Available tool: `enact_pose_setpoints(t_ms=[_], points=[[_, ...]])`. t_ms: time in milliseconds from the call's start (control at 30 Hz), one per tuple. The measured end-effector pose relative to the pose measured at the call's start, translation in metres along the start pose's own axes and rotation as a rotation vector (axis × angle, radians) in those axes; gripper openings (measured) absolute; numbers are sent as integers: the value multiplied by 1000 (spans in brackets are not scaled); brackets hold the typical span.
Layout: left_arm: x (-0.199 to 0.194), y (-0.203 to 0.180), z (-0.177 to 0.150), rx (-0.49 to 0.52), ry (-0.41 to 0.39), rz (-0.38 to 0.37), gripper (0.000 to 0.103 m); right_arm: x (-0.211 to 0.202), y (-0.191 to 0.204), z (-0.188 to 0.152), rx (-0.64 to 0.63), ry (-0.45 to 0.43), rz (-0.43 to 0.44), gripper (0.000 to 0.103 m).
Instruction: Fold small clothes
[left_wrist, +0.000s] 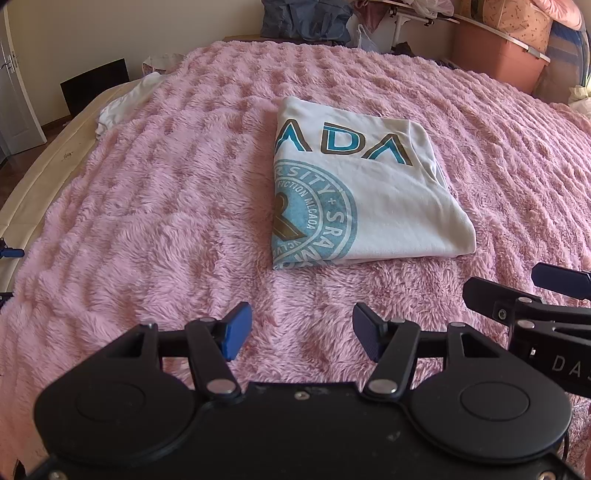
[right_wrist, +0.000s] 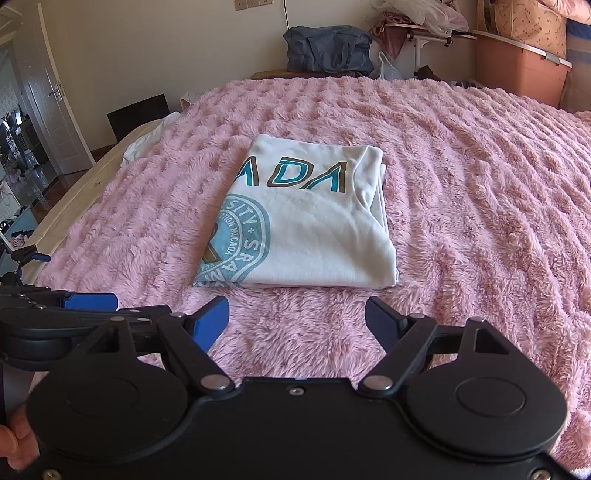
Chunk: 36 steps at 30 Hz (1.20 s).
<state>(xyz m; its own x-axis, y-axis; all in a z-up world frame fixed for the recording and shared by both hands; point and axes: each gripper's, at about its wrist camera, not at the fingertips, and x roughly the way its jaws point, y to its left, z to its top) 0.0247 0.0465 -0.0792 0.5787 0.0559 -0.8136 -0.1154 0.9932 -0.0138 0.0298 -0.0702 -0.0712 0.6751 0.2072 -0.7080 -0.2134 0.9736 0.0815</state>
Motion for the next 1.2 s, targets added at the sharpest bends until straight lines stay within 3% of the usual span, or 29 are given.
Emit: enact_pose_setpoints(t_ms=[1200], points=[[-2,-2,-2,-3,2,8,64,-3,-1,0,9,2,19,83]])
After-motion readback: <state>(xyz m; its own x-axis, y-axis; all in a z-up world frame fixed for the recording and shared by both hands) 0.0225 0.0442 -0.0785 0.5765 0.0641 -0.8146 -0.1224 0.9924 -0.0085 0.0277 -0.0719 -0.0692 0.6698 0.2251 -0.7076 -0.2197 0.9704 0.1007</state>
